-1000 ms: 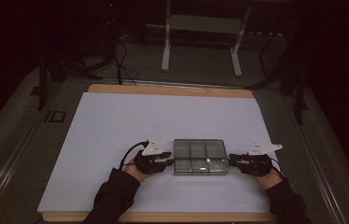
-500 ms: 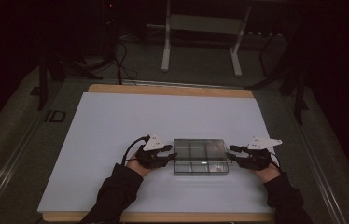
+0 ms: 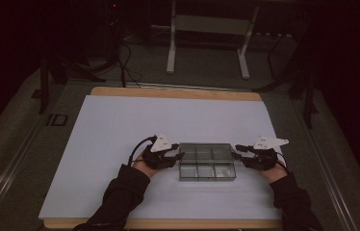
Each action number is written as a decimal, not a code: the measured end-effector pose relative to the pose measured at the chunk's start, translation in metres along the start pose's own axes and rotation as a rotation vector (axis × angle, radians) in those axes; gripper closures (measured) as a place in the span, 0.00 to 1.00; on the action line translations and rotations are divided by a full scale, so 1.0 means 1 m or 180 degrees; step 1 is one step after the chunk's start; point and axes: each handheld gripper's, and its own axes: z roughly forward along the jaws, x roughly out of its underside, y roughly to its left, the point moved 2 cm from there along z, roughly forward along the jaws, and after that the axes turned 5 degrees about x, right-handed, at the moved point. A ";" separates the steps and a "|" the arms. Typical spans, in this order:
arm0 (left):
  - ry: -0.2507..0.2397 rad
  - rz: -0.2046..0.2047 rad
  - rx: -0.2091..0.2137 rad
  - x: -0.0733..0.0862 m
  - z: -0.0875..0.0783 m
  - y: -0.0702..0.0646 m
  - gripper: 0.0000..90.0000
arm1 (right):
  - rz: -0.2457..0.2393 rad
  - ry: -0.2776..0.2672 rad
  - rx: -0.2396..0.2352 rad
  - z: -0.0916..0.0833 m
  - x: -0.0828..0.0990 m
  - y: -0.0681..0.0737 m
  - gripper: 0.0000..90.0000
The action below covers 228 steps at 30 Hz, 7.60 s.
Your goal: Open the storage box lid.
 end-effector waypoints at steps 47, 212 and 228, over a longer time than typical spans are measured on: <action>-0.0337 -0.0520 -0.0538 -0.016 0.032 0.029 0.85 | 0.0527 -0.0102 0.0513 0.035 -0.024 -0.016 0.85; 0.0187 -0.0440 -0.0093 0.058 -0.052 -0.044 0.03 | 0.0498 0.0113 0.0740 -0.056 0.055 0.026 0.18; 0.0248 -0.0512 -0.0422 0.078 -0.066 -0.047 0.03 | 0.0476 0.0134 0.0956 -0.057 0.078 0.035 0.16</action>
